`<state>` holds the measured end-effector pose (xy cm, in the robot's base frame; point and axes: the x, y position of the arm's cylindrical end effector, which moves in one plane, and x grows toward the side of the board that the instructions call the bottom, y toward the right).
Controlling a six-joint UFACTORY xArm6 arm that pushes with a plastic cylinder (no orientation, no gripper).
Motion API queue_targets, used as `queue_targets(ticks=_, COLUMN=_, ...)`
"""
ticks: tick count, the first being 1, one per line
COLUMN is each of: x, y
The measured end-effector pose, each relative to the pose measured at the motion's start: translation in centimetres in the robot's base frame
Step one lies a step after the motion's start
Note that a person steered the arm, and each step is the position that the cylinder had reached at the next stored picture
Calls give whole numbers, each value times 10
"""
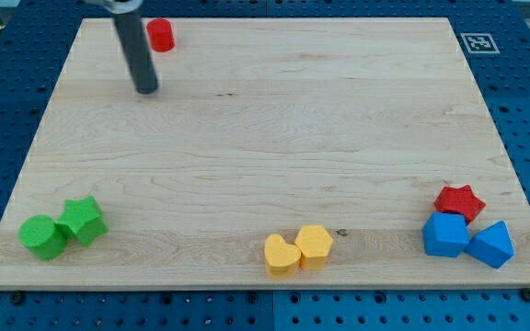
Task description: Move the red circle towards right and down a bit
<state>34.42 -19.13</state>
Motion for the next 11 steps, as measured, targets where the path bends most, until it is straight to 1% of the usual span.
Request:
queue_targets(ticks=1, x=-33, y=-50)
queue_targets(ticks=2, x=-97, y=-65)
queue_targets(ticks=3, x=-152, y=-64)
queue_targets(ticks=5, x=-151, y=-66)
queue_targets(ticks=6, x=-132, y=-42)
queue_targets(ticks=7, x=-115, y=-7)
queue_targets(ticks=9, x=-100, y=19)
queue_targets(ticks=11, x=-53, y=94)
